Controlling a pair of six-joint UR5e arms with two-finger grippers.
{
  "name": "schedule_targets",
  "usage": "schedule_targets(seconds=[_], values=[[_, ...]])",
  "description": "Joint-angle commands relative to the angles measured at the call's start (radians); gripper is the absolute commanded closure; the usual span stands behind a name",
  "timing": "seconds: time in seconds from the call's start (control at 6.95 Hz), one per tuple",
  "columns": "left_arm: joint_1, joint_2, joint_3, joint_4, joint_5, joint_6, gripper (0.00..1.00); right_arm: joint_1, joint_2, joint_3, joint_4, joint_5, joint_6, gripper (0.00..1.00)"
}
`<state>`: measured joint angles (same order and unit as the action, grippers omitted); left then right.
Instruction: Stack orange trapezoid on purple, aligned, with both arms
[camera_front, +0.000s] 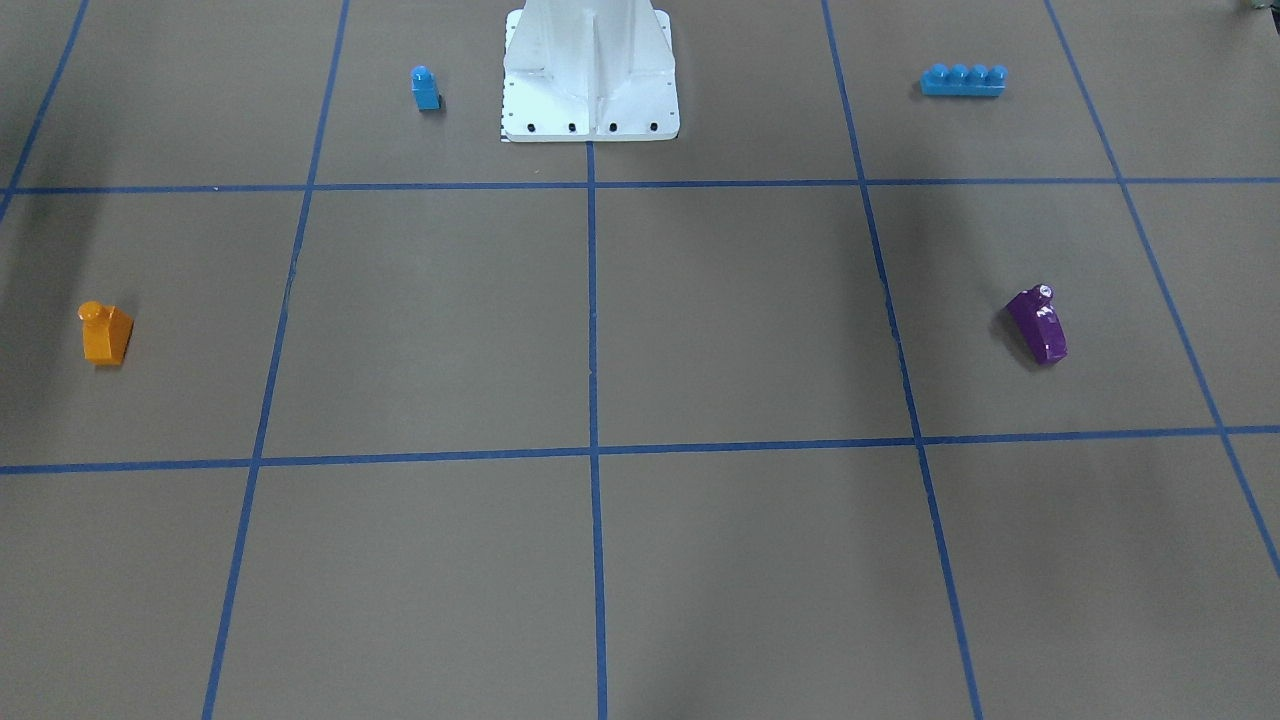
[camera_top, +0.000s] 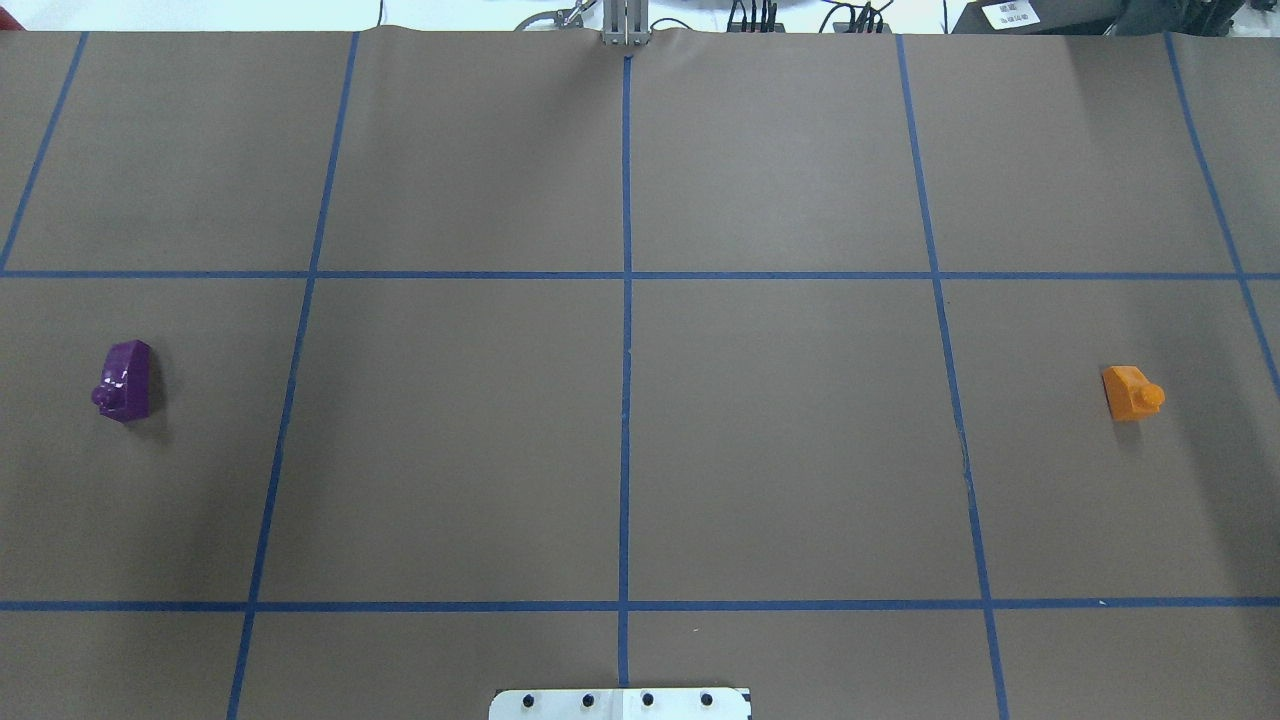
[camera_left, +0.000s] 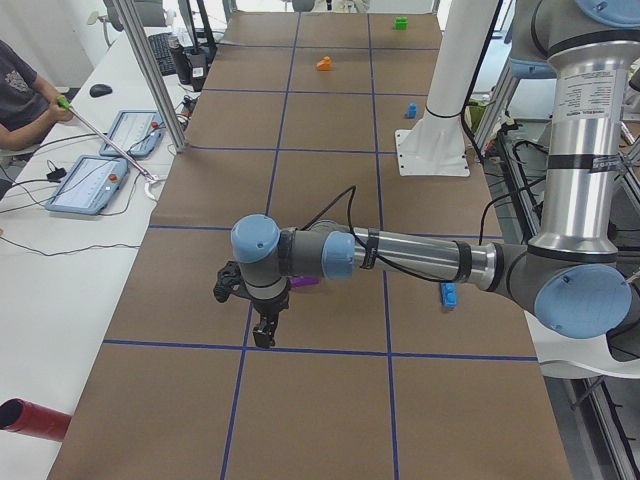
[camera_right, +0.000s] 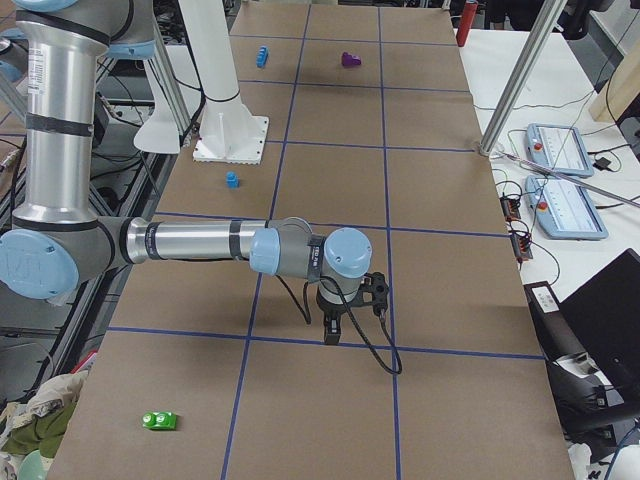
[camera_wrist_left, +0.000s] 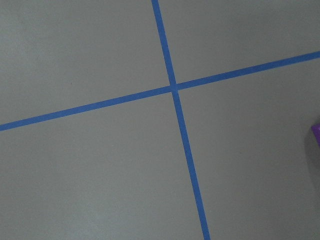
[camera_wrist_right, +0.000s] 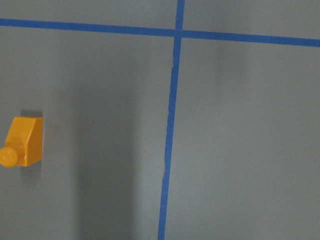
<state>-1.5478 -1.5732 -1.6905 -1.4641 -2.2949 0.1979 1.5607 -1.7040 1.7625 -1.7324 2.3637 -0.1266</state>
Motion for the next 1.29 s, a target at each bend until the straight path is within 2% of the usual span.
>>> schedule_targets(seconds=[0.0, 0.29, 0.43, 0.58, 0.86, 1.01, 1.15], values=[[-0.002, -0.019, -0.043, 0.013, 0.003, -0.003, 0.0, 0.002, 0.003, 0.0, 0.002, 0.003, 0.001, 0.0], [0.044, -0.025, -0.055, -0.06, 0.012, -0.006, 0.0, 0.002, 0.007, 0.018, 0.01, 0.006, 0.015, 0.0], [0.099, -0.036, -0.072, -0.103, 0.0, -0.129, 0.0, 0.001, 0.007, 0.031, 0.011, 0.006, 0.016, 0.0], [0.191, -0.05, -0.119, -0.149, -0.014, -0.299, 0.0, -0.001, 0.051, 0.037, 0.005, 0.003, 0.013, 0.0], [0.329, -0.044, -0.114, -0.237, -0.005, -0.549, 0.0, -0.007, 0.069, 0.029, 0.008, 0.008, 0.018, 0.0], [0.397, -0.028, -0.117, -0.318, 0.005, -0.721, 0.0, -0.022, 0.07, 0.012, 0.01, 0.006, 0.016, 0.0], [0.473, 0.028, -0.114, -0.46, 0.062, -0.897, 0.0, -0.027, 0.07, 0.015, 0.008, 0.008, 0.021, 0.0]])
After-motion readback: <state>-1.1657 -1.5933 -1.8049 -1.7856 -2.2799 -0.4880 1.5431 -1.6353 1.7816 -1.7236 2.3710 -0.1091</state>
